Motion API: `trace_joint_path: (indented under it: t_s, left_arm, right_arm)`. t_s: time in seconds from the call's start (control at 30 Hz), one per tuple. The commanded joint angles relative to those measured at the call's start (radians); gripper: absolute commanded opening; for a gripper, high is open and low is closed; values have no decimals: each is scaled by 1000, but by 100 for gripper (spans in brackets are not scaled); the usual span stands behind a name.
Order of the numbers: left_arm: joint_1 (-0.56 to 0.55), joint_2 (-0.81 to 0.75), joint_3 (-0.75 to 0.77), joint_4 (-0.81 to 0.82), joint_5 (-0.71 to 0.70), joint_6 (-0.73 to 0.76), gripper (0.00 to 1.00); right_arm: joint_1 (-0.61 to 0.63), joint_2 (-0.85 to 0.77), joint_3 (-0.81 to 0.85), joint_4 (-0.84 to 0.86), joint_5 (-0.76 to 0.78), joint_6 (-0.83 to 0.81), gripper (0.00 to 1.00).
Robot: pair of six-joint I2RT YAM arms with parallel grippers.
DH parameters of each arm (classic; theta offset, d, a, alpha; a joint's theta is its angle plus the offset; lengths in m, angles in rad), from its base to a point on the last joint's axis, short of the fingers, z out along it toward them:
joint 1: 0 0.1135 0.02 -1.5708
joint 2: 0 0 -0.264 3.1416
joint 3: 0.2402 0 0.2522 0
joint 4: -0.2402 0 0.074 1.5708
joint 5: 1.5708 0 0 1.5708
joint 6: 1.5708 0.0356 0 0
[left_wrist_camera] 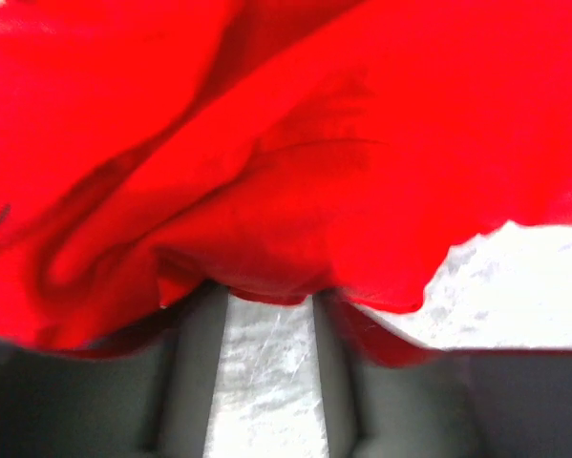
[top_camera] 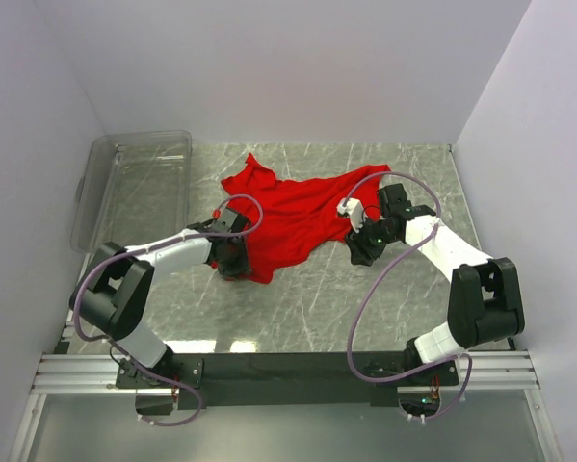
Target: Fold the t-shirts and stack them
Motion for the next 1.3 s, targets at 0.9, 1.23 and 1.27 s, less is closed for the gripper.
trace_joint_path:
  t_s: [0.9, 1.23, 1.27]
  left_arm:
    - [-68, -95, 318, -251, 5, 200, 1]
    - [-63, -87, 296, -308, 249, 254, 1]
    - [-63, -121, 271, -307, 289, 247, 1]
  right_arm:
    - [-19, -57, 19, 11, -20, 12, 54]
    - [-39, -79, 1, 32, -21, 16, 54]
    - [-40, -77, -1, 35, -24, 18, 54]
